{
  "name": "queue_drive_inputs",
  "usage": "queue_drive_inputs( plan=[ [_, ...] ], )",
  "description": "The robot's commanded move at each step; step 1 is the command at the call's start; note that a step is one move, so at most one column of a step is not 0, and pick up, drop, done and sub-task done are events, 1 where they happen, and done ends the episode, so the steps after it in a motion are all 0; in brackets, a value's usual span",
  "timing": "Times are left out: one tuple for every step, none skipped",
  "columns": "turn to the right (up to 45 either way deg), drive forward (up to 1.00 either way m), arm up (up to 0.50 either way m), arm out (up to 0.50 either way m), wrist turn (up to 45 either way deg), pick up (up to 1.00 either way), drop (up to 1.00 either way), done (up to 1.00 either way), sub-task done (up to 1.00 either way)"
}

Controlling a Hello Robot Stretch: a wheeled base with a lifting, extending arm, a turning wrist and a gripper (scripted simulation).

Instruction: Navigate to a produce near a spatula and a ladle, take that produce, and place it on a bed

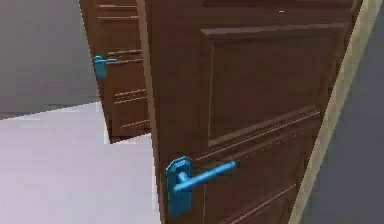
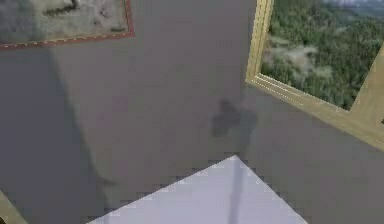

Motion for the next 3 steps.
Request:
queue_drive_inputs(
  plan=[
    [-45.0,0.00,0.00,0.00,0.0,0.00,0.00,0.00,0.00],
    [-39.0,0.00,0.00,0.00,0.0,0.00,0.00,0.00,0.00],
    [0.0,0.30,0.00,0.00,0.0,0.00,0.00,0.00,0.00]
  ],
)
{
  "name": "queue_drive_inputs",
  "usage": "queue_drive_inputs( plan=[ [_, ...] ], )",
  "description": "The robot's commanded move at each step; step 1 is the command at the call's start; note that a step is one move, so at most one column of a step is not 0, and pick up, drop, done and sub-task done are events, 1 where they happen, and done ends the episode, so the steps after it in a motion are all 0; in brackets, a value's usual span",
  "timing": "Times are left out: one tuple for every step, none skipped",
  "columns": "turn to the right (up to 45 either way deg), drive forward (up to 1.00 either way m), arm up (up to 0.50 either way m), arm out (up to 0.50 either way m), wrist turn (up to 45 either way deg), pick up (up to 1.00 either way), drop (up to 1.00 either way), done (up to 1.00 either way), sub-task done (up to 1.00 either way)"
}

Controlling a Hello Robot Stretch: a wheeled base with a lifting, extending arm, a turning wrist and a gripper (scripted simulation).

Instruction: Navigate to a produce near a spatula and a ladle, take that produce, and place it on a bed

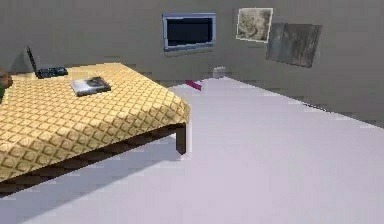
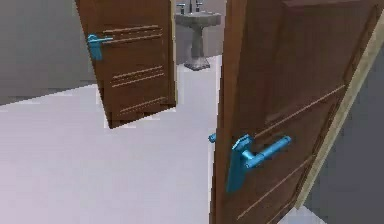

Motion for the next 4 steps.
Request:
queue_drive_inputs(
  plan=[
    [45.0,0.00,0.00,0.00,0.0,0.00,0.00,0.00,0.00],
    [6.0,0.00,0.00,0.00,0.0,0.00,0.00,0.00,0.00],
    [0.0,0.65,0.00,0.00,0.0,0.00,0.00,0.00,0.00],
    [45.0,0.00,0.00,0.00,0.0,0.00,0.00,0.00,0.00]
  ],
)
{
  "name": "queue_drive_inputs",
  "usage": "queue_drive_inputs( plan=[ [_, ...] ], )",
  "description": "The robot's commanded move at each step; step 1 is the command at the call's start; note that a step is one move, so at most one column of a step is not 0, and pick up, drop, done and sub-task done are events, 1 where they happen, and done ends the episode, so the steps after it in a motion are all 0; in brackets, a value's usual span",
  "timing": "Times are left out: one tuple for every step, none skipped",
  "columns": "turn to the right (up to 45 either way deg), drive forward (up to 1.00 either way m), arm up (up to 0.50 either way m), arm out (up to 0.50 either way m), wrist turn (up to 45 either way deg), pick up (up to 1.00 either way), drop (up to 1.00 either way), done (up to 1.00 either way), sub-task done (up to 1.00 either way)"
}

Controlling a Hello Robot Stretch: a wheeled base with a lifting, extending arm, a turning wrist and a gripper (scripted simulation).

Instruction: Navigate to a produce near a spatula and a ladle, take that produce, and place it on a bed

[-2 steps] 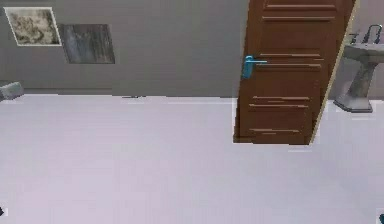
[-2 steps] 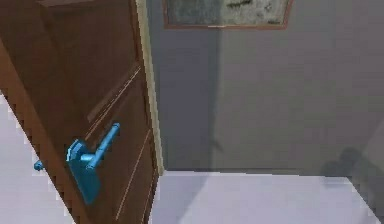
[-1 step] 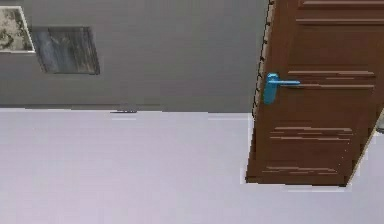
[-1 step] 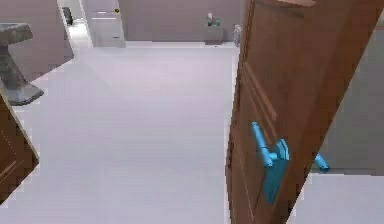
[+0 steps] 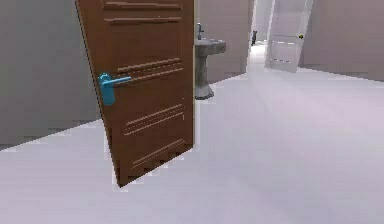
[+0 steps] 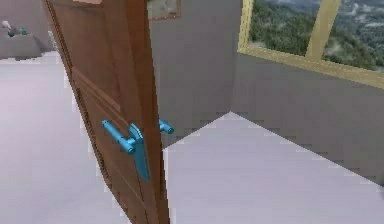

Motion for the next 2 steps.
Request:
queue_drive_inputs(
  plan=[
    [3.0,0.00,0.00,0.00,0.0,0.00,0.00,0.00,0.00],
    [0.0,0.40,0.00,0.00,0.0,0.00,0.00,0.00,0.00]
  ],
)
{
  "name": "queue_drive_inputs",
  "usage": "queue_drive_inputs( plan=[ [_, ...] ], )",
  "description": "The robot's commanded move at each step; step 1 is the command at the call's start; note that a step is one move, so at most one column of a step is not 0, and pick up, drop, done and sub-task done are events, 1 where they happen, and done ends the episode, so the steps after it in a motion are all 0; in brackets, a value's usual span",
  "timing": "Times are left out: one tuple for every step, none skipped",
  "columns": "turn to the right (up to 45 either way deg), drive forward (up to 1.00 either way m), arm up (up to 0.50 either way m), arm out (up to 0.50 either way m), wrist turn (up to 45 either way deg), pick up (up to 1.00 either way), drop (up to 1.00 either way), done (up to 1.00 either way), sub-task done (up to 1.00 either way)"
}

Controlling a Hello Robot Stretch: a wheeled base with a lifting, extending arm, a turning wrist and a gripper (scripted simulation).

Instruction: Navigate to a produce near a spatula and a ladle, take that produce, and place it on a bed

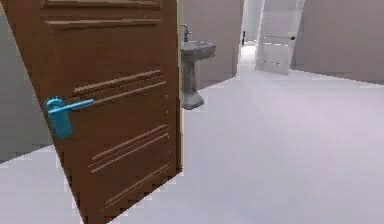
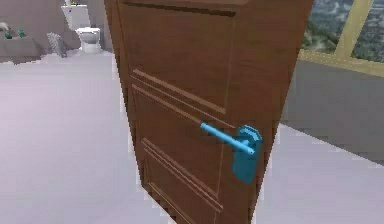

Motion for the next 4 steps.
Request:
queue_drive_inputs(
  plan=[
    [15.0,0.00,0.00,0.00,0.0,0.00,0.00,0.00,0.00],
    [0.0,1.00,0.00,0.00,0.0,0.00,0.00,0.00,0.00],
    [3.0,0.00,0.00,0.00,0.0,0.00,0.00,0.00,0.00],
    [0.0,1.00,0.00,0.00,0.0,0.00,0.00,0.00,0.00]
  ],
)
